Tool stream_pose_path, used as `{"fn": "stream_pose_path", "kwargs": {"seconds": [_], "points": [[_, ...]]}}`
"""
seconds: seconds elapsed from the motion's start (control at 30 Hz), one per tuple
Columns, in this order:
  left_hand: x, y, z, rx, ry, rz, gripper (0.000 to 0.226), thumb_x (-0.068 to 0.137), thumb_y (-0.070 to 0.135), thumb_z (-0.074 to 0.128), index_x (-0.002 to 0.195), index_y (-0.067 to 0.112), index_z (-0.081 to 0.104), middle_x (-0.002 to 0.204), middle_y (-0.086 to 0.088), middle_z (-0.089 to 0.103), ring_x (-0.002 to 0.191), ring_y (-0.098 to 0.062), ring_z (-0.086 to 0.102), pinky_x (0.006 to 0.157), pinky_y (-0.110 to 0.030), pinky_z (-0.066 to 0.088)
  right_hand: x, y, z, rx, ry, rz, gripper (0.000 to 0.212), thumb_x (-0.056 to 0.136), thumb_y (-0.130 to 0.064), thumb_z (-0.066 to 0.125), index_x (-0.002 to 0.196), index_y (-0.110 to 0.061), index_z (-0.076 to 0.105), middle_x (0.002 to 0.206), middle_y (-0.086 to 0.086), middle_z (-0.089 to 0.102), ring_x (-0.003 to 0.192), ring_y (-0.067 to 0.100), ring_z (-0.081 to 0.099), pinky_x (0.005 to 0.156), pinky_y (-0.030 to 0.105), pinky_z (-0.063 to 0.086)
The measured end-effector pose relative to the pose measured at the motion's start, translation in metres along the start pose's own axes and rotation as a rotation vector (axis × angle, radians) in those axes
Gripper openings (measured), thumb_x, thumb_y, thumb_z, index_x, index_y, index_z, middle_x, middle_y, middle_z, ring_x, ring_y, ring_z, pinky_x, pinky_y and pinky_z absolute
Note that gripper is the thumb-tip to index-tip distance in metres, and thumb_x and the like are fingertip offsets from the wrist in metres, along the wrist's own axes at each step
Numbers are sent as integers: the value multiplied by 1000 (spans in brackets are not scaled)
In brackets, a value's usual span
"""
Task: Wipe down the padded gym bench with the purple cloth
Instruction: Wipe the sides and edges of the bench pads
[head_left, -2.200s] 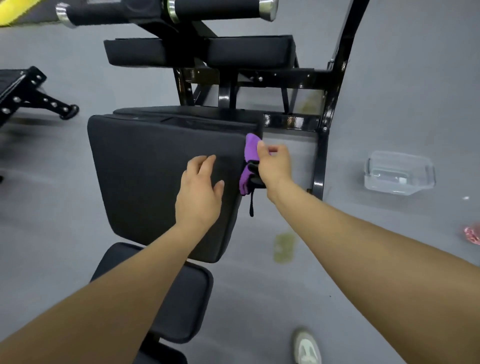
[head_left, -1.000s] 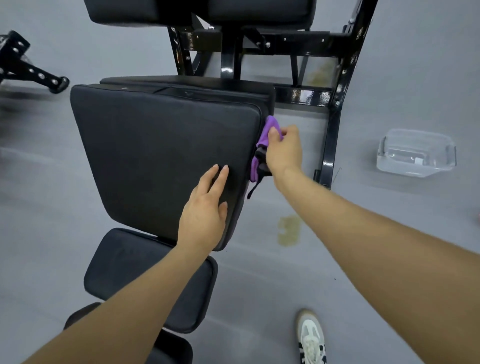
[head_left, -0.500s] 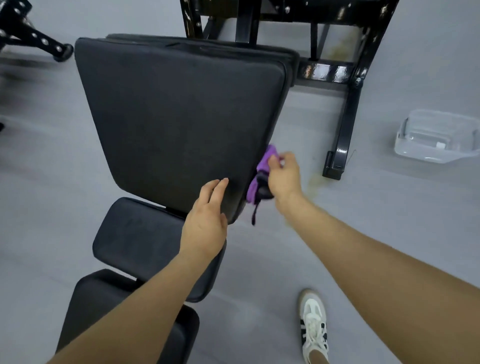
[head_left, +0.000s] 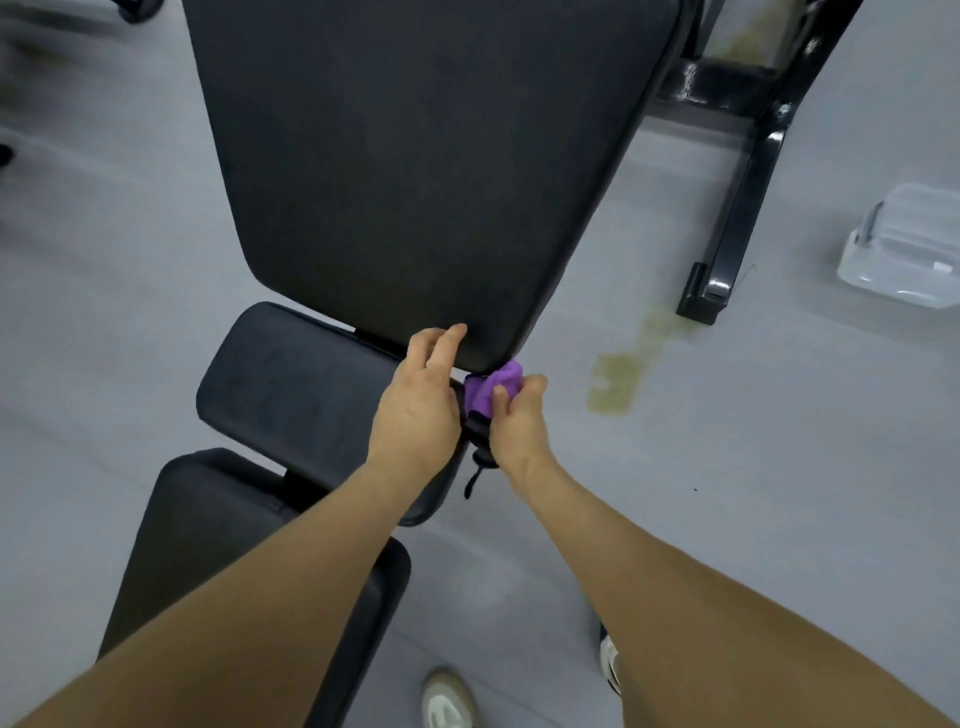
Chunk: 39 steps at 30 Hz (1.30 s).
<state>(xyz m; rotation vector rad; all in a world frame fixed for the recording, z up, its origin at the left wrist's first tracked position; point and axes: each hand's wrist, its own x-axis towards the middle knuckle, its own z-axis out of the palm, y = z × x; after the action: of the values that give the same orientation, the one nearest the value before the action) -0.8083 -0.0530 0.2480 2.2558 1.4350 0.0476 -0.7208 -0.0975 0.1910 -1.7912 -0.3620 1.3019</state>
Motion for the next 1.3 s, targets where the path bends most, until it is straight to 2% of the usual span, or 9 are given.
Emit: {"fn": "stream_pose_path", "kwargs": {"seconds": [0.07,0.2,0.3,0.47,0.6,0.7,0.9,1.03,1.3], "points": [[-8,-4,-3,9,-18,-1,61,89,0,45,144,22,29,143,3,30,95,-20,54,68,-30,44,-4,0,-6,-110,-19,-2,8,101,-19,30,94,-17,30,91,6,50,74,18,51,62,32,46],[-20,-10,-23,44,-27,-55,56,92,4,44,143,22,30,143,2,30,112,-20,48,75,-29,44,-22,-10,-25,-394,-171,18,13,100,-24,35,98,-11,34,94,15,56,68,29,57,53,28,50],[-20,-2,-48,44,-23,-75,53,92,4,45,141,19,33,141,-1,33,117,-24,46,83,-36,47,-34,-42,-37,-527,-219,-33,14,98,-30,41,100,-16,39,99,12,60,80,35,63,69,42,53],[4,32,-97,-37,79,-113,50,93,2,42,141,14,35,142,-4,33,113,-24,50,77,-30,42,-36,-145,-54,-533,-164,-292,21,92,-32,54,102,-14,54,98,3,59,87,21,57,77,35,48],[18,57,-130,-112,184,-185,49,94,6,45,141,15,35,142,-3,32,113,-22,51,76,-26,37,-37,-218,-65,-490,-135,-449,17,90,-34,58,95,-18,55,88,-6,58,76,10,55,59,19,40],[23,67,-150,-151,237,-208,48,94,8,46,140,15,35,142,-2,33,113,-22,51,79,-28,40,-42,-260,-70,-460,-100,-567,18,88,-34,61,97,-20,55,86,-12,56,73,0,53,55,9,38],[50,58,-188,-191,315,-222,48,95,11,47,141,17,34,143,-1,31,113,-23,52,91,-38,47,-37,-335,-55,-407,-7,-749,19,89,-28,61,104,-23,51,94,-14,53,86,5,55,75,23,48],[80,37,-195,-203,317,-230,48,95,13,48,140,18,35,143,1,32,117,-22,49,93,-40,47,-12,-364,-35,-472,72,-839,27,87,-27,64,109,-20,50,101,-8,52,95,12,54,78,27,47],[156,-8,-219,-173,325,-189,48,95,18,50,140,17,35,145,0,32,127,-21,43,98,-33,41,59,-400,23,-599,163,-855,27,86,-28,65,108,-17,54,104,-3,59,99,19,56,87,40,49]]}}
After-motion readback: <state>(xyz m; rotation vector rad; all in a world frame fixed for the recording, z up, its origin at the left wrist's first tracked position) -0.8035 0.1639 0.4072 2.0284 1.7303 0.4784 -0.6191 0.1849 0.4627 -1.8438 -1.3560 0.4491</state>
